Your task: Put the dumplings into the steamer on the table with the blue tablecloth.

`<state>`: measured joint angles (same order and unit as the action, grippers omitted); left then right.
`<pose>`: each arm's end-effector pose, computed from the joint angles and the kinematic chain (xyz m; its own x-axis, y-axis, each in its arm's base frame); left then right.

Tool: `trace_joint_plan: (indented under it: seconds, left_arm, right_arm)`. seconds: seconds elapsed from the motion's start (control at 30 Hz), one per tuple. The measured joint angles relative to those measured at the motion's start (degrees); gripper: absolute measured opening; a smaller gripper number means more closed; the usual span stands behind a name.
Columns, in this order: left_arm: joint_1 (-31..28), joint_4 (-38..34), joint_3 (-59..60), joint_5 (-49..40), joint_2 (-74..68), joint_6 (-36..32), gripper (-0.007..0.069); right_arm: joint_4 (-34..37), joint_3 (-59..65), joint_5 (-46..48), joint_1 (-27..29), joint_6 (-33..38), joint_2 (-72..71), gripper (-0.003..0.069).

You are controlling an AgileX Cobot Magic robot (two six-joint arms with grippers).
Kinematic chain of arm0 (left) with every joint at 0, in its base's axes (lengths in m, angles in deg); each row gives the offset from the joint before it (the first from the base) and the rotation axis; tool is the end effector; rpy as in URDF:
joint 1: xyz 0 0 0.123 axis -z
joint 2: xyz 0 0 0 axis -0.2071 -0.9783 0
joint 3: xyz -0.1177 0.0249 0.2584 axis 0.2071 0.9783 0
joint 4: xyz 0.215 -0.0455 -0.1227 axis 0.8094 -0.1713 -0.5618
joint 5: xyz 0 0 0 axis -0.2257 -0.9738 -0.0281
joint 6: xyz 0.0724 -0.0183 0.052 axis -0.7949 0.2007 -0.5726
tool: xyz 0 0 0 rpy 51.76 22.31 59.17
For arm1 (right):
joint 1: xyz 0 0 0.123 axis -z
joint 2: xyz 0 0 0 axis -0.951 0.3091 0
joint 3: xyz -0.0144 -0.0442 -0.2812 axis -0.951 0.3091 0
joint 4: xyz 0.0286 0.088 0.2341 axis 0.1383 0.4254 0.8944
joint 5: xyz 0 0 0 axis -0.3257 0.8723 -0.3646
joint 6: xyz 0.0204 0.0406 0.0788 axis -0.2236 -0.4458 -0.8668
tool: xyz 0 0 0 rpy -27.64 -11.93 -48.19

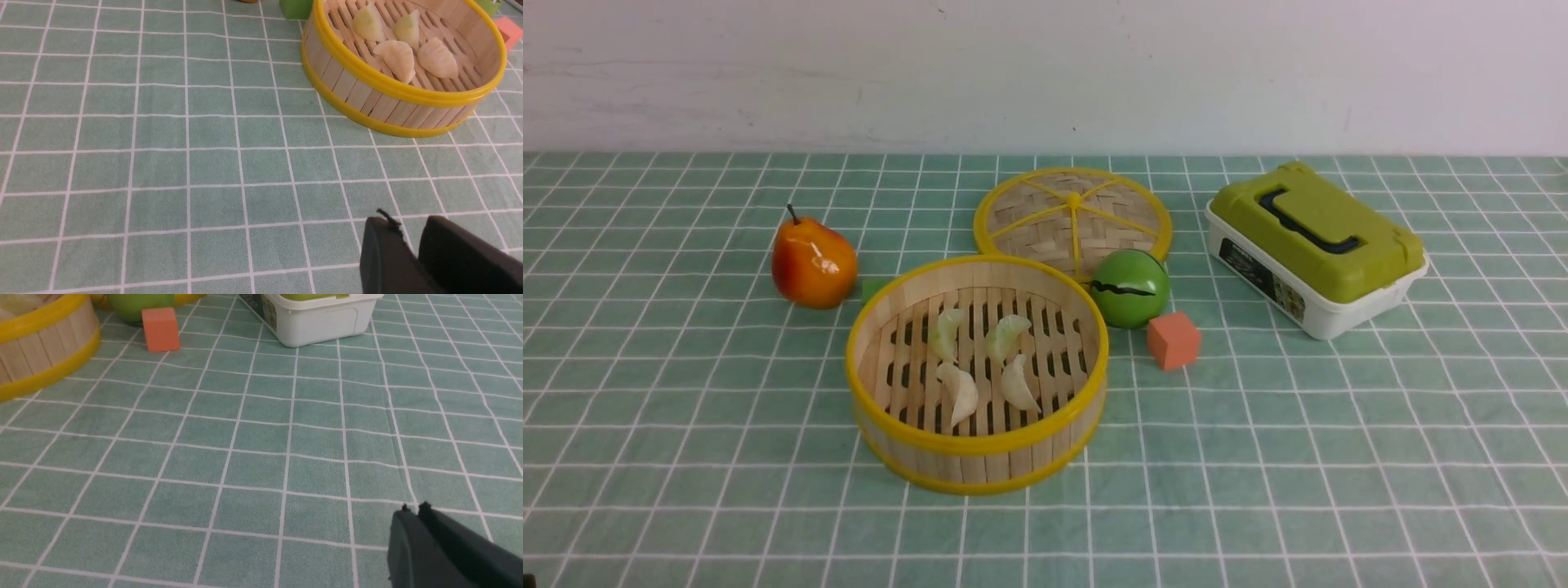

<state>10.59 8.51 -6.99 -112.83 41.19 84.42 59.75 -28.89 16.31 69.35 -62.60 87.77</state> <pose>0.0561 -0.0109 0.2760 -0.5111 -0.0905 -0.8548 0.1409 0.9722 -0.1872 0.0522 0.0055 0.1737 -0.2912 -0.0155 -0.9565 -0.0784 0.9969 0.0077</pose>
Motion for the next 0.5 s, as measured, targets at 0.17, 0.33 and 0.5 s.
trace_joint_plan:
  seconds: [0.17, 0.33, 0.5]
  left_arm:
    - [0.00, 0.00, 0.00, 0.00, 0.00, 0.00, 0.0137]
    - [0.00, 0.00, 0.00, 0.00, 0.00, 0.00, 0.0142]
    - [-0.06, 0.04, 1.22, 1.02, 1.40, 0.00, 0.0146]
  right_arm:
    - [0.17, 0.00, 0.00, 0.00, 0.12, 0.00, 0.0031]
    - [0.17, 0.00, 0.00, 0.00, 0.12, 0.00, 0.0038]
    - [0.17, 0.00, 0.00, 0.00, 0.12, 0.00, 0.0046]
